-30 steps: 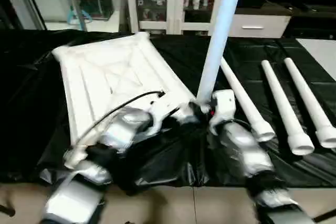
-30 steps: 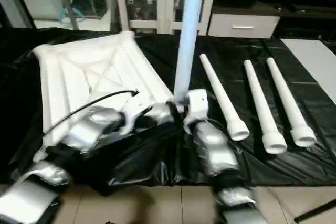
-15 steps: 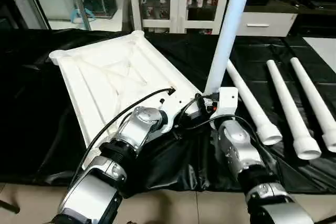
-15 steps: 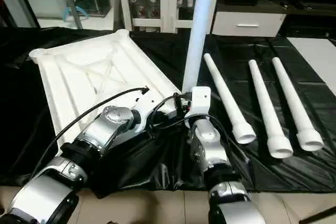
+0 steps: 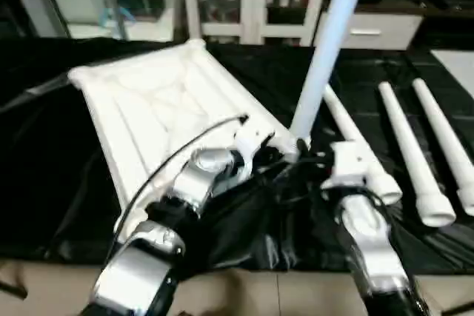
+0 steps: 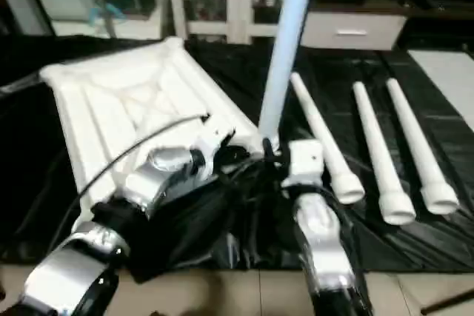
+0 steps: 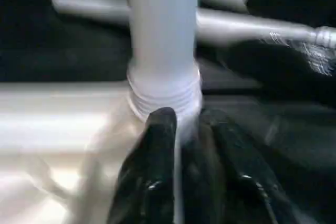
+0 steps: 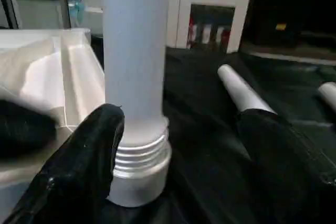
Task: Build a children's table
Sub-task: Rotate leg to tighten, then rotate table base
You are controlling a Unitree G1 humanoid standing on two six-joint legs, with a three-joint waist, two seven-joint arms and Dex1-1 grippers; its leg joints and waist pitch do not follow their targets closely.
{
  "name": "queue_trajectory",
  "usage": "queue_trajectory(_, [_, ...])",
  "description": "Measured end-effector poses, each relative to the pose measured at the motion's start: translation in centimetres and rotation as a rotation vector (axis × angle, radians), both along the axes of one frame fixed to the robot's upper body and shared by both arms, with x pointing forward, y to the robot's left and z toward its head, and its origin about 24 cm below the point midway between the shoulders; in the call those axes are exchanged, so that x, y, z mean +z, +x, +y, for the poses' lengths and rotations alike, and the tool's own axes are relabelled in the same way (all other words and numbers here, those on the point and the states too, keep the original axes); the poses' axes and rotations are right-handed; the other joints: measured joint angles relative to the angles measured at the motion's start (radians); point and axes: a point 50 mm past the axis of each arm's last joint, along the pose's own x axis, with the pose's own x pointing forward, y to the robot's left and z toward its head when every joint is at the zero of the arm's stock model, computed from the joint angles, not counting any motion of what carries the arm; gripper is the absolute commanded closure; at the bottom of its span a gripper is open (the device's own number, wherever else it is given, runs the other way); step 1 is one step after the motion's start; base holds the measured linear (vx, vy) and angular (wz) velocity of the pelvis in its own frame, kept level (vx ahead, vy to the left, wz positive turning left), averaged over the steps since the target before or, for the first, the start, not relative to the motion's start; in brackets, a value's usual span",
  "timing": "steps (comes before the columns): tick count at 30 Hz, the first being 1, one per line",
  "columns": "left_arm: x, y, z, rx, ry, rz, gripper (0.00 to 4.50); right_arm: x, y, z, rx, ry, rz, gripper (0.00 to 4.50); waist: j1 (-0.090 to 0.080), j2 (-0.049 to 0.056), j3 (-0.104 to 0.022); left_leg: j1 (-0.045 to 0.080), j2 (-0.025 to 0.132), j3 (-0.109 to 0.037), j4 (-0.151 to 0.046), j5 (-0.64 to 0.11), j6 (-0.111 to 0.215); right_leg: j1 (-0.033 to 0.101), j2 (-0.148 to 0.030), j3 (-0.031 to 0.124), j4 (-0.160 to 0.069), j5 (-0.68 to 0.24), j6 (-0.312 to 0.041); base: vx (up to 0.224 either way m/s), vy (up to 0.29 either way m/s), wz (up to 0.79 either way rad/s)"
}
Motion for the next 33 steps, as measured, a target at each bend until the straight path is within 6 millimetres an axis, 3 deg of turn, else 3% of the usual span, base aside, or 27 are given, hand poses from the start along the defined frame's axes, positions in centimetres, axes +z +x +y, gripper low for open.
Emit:
queue_trajectory(4, [1.8, -0.4, 4.7, 0.005, 0.009, -0.081, 3.04, 0.6, -1.2, 0.7, 0.139, -0.032, 0.012, 0.72, -0.007, 0.003, -0.001, 0.001, 0.001, 0.0, -0.006, 0.0, 0.0, -0.001, 0.002, -0.001, 0.0, -0.004, 0.002, 0.0, 0.0, 0.0])
queue_trajectory(6, [2.1, -0.4, 6.9, 0.032, 0.04, -0.084, 2.71, 0.5, -1.5, 1.2, 0.224, -0.045, 0.042, 0.72, -0.009, 0.004, 0.0, 0.0, 0.001, 0.0, -0.006, 0.0, 0.0, -0.001, 0.002, -0.001, 0.0, -0.004, 0.002, 0.0, 0.0, 0.0])
queue_trajectory(12, [3.0, -0.5, 14.8, 0.216, 0.153, -0.08, 2.71, -0.4, -3.2, 2.0, 0.46, -0.104, 0.155, 0.72, -0.011, -0.001, 0.0, 0.001, 0.001, 0.0, -0.005, 0.0, -0.001, 0.0, 0.002, 0.0, 0.0, -0.004, 0.001, 0.0, 0.0, 0.0])
queue_trajectory(20, [1.4, -1.9, 19.9, 0.426, 0.381, -0.007, 2.71, -0.3, -3.5, 0.7, 0.533, -0.188, 0.202, 0.72, 0.0, -0.019, 0.004, 0.003, 0.0, 0.0, -0.003, 0.0, -0.002, 0.002, 0.002, 0.002, 0.001, -0.004, 0.002, 0.0, 0.0, 0.0])
queue_trajectory(22, [1.4, -1.9, 20.6, 0.468, 0.43, -0.015, 2.71, -0.3, -3.5, 0.7, 0.557, -0.195, 0.208, 0.72, 0.007, -0.02, 0.004, 0.003, 0.0, 0.0, -0.002, 0.0, -0.002, 0.003, 0.002, 0.003, 0.002, -0.003, 0.002, 0.0, 0.0, 0.0])
queue_trajectory(25, [2.3, -2.3, 23.8, 0.616, 0.53, -0.006, 2.71, -0.3, -3.4, -0.4, 0.546, -0.233, 0.23, 0.72, 0.005, -0.022, 0.004, 0.004, 0.0, 0.0, -0.002, 0.0, -0.002, 0.003, 0.002, 0.003, 0.002, -0.003, 0.002, 0.0, 0.0, 0.0])
queue_trajectory(28, [2.9, -2.6, 25.5, 0.679, 0.637, -0.017, 2.71, -0.3, -3.3, -0.7, 0.537, -0.231, 0.239, 0.72, 0.01, -0.023, 0.004, 0.004, 0.001, 0.0, -0.002, 0.0, -0.002, 0.003, 0.002, 0.003, 0.003, -0.003, 0.002, 0.0, 0.0, 0.0])
queue_trajectory(33, [2.9, -3.4, 27.3, 0.715, 0.777, 0.002, 2.71, -0.9, -2.9, -0.5, 0.524, -0.231, 0.277, 0.72, 0.014, -0.023, 0.004, 0.005, 0.0, 0.0, -0.002, 0.0, -0.002, 0.004, 0.002, 0.003, 0.003, -0.002, 0.001, 0.0, 0.0, 0.0])
